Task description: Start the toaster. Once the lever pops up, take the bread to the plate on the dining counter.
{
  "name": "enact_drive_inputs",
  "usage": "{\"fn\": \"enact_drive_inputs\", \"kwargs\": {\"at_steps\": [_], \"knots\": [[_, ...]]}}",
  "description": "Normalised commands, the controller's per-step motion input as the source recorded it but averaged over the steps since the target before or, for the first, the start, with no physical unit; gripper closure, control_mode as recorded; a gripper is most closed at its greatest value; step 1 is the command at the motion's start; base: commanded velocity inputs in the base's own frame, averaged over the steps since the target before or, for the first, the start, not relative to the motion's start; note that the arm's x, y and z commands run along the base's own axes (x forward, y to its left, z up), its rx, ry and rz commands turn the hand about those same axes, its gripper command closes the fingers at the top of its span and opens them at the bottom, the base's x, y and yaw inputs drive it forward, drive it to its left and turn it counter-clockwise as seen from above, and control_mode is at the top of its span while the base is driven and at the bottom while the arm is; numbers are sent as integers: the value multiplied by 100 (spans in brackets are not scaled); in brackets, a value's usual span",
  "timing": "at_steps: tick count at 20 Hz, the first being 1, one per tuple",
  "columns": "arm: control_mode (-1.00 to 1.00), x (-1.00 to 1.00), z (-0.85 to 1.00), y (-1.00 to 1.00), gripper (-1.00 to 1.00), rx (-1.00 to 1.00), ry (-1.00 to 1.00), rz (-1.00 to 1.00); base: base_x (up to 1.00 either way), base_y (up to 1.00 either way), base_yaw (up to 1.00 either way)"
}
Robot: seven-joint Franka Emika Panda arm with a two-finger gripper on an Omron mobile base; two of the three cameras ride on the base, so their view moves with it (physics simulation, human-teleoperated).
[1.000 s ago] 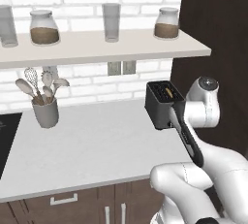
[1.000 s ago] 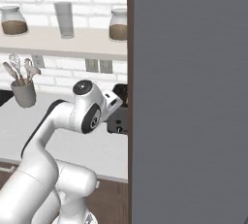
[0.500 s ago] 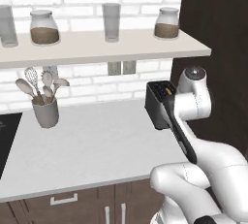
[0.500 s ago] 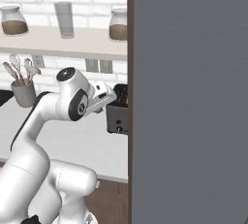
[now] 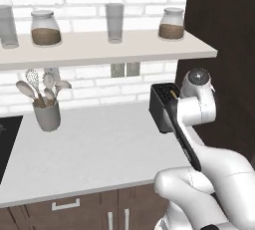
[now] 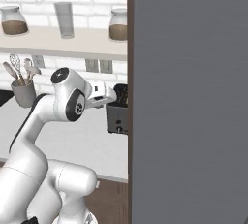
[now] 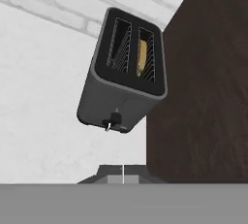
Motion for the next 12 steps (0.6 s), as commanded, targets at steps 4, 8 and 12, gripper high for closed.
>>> {"fn": "enact_drive_inputs", "kwargs": {"at_steps": [4, 8, 12], "knots": [[-100, 17, 19, 0, 100, 1, -23, -4, 0, 0, 0], [-100, 23, 21, 0, 100, 0, -14, 0, 0, 0, 0], [-100, 28, 21, -2, 100, 0, -1, 0, 0, 0, 0]]}}
